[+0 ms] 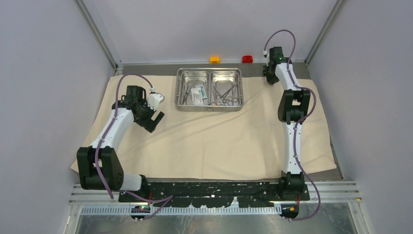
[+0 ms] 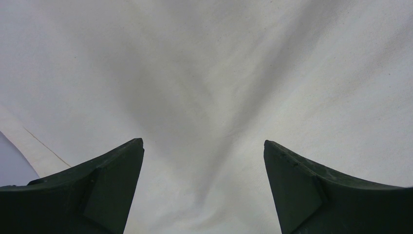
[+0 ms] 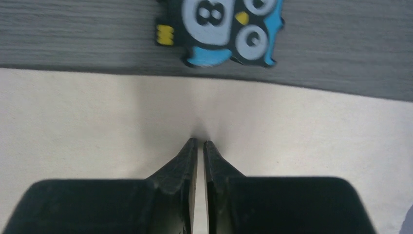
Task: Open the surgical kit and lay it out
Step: Smooth out the surgical kit at the center of the board.
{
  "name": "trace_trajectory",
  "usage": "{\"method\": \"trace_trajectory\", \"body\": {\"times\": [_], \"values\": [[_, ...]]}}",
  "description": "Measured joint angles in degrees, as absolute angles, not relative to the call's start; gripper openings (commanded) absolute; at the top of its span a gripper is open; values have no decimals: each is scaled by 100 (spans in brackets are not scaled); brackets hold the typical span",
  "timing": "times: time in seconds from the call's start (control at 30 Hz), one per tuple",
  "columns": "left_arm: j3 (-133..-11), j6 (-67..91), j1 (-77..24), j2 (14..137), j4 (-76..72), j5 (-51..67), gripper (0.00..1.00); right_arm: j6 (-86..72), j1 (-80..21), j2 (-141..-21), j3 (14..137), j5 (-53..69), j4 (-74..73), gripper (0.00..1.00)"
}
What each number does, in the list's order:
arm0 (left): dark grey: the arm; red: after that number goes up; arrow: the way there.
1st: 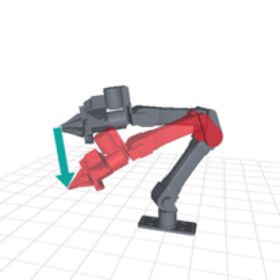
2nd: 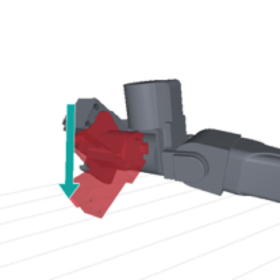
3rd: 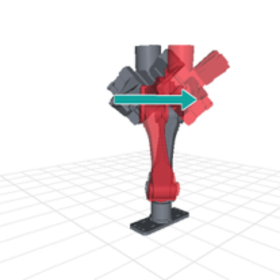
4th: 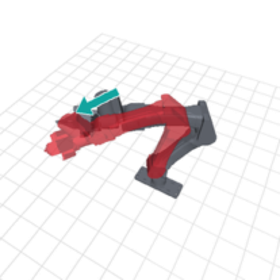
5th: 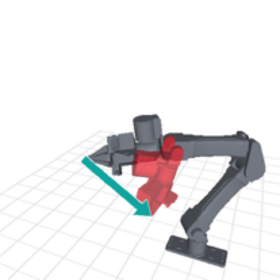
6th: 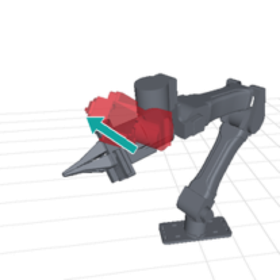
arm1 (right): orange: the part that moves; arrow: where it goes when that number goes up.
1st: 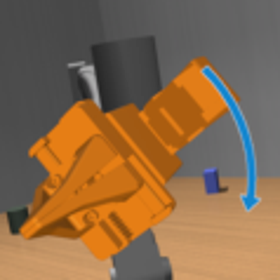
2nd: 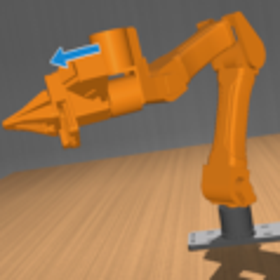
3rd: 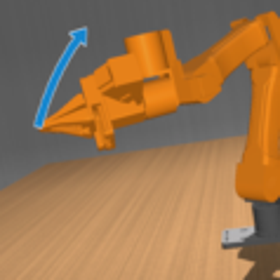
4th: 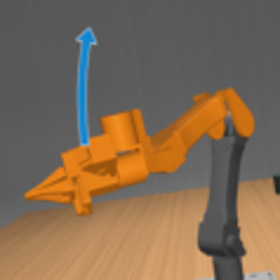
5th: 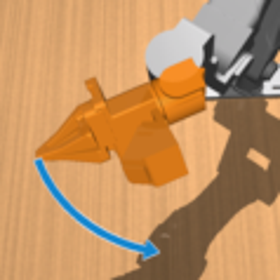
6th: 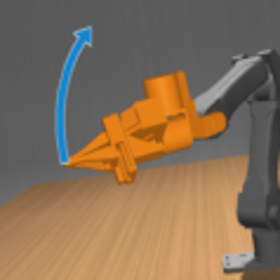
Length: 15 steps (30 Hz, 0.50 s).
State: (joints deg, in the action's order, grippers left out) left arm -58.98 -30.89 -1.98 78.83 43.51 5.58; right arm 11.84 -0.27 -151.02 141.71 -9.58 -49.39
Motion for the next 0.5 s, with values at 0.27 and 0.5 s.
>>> {"method": "trace_trajectory", "body": {"times": [0.27, 0.5], "values": [[-5898, -3089, -200, 7883, 4344, 565, 96, 510, 969, -13887, 12328, -185, -4394, 57], [-5898, -3089, -200, 7883, 4327, 602, 96, 283, 1302, -12772, 11308, 388, -4125, 71]]}}
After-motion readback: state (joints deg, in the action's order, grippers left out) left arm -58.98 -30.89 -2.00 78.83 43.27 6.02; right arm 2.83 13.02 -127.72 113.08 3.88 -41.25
